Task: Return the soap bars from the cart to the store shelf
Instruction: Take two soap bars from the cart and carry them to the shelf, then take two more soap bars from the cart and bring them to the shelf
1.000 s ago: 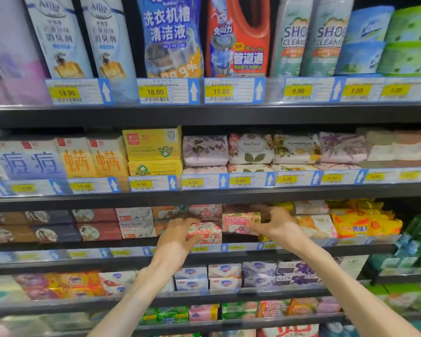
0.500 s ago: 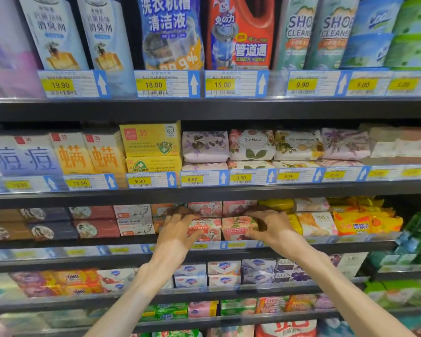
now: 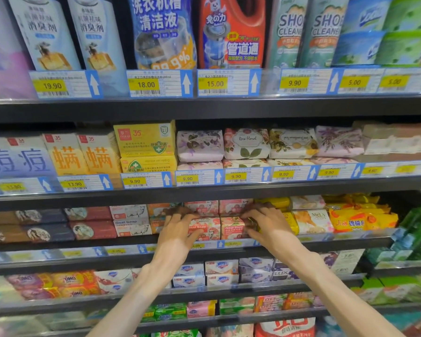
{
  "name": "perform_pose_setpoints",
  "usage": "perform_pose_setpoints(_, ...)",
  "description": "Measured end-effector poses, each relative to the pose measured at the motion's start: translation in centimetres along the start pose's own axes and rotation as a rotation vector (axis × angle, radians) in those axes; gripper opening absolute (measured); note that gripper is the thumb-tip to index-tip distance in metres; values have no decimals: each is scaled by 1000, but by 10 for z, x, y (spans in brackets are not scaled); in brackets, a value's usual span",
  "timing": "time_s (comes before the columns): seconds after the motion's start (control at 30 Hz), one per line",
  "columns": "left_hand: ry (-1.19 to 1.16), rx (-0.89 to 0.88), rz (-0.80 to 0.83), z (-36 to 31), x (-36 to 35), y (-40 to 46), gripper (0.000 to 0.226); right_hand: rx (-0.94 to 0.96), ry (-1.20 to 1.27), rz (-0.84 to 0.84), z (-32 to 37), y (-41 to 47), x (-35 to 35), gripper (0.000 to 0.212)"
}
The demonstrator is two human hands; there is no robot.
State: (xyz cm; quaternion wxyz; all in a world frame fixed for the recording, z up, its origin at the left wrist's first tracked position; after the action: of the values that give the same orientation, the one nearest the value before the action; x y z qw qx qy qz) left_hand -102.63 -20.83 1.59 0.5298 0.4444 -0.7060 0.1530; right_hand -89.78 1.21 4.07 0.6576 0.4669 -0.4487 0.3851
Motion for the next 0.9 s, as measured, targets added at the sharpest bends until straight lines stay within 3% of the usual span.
perform_pose_setpoints(0.2,18,-44,-41,-3,1,-5,42,41,-14,-72,0,-6,-3,33)
perform_pose_setpoints(0.33,18,-122,-160,-1,6,-21,37,199,9,-202,8,-16,1,28)
perform_pose_setpoints(0.47,96,-133,-240,1,22,-45,35,370,55,-137,39,-13,4,31)
perform_pose_setpoints(0.63,233,35,-275,27,43,-111,36,656,170,-27,98,-2,-6,36)
perform_pose_setpoints(0.9,402,520,-301,60,88,-295,47,1130,325,108,222,-37,-42,44)
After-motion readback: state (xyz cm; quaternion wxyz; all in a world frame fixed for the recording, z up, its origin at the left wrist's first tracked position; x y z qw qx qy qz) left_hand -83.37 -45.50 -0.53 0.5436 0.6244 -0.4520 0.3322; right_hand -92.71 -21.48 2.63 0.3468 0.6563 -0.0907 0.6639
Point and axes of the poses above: each hand's wrist, its own y-axis towards the middle knuckle, its own x-axis out of the back of the hand, z = x × y, the point moved 2 cm from there along y, towards the middle knuckle, and after that the axes turned 1 degree about -x, right-handed, at the moved point
